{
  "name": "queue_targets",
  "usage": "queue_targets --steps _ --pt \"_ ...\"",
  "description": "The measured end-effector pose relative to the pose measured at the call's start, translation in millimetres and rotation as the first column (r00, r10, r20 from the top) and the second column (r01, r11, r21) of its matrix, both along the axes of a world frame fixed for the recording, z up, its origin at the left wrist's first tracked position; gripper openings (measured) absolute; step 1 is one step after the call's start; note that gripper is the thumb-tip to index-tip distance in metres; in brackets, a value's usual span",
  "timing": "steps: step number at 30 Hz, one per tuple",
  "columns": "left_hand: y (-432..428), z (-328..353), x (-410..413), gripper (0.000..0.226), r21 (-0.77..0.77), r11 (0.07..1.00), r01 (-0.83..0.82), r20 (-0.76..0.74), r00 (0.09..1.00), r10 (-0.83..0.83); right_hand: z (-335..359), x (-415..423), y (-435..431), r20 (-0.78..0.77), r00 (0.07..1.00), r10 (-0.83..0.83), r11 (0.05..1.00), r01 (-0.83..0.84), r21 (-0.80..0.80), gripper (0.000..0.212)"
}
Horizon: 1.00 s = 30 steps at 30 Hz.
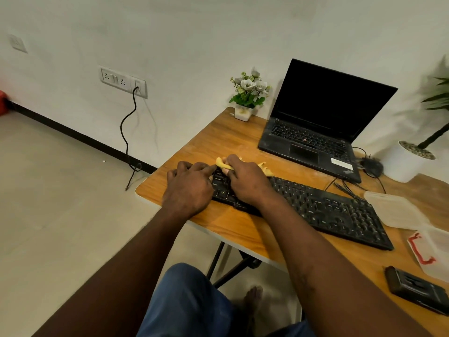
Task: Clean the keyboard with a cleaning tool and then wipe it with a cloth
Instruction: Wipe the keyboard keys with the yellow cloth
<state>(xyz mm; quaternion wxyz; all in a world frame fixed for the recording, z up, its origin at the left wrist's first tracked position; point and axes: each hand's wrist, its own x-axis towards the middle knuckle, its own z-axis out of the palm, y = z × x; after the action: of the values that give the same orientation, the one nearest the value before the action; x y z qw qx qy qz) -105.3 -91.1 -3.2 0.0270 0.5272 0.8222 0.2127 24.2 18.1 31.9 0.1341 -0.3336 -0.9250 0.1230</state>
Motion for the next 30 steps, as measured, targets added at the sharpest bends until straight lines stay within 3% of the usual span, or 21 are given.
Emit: queue_targets --steps 4,11,15,21,26,30 --pt "1 -2 -4 0.051 0.009 1.0 -0.001 0.032 0.999 0.001 5 44 14 0.11 0.991 -0.078 0.995 0.07 0.076 0.031" --pt "3 -2 -3 0.05 0.016 1.0 0.003 0.025 1.0 -0.004 0 131 25 0.021 0.976 -0.216 0.976 0.215 0.04 0.019" --pt "2 -2 -1 0.05 0.011 1.0 0.004 0.025 1.0 -0.005 -1 115 21 0.041 0.957 -0.288 0.946 0.278 0.165 0.014" --pt "0 0 2 0.051 0.008 1.0 0.004 0.018 1.0 -0.005 9 93 25 0.013 0.937 -0.35 0.935 0.349 0.061 0.016" --pt "3 -1 0 0.051 0.031 1.0 0.0 0.022 1.0 0.0 11 102 -2 0.067 0.928 -0.365 0.899 0.333 0.282 0.005" --pt "5 -4 -3 0.051 0.019 1.0 0.013 0.04 0.999 -0.013 -2 99 7 0.012 0.916 -0.402 0.894 0.39 0.22 0.011"
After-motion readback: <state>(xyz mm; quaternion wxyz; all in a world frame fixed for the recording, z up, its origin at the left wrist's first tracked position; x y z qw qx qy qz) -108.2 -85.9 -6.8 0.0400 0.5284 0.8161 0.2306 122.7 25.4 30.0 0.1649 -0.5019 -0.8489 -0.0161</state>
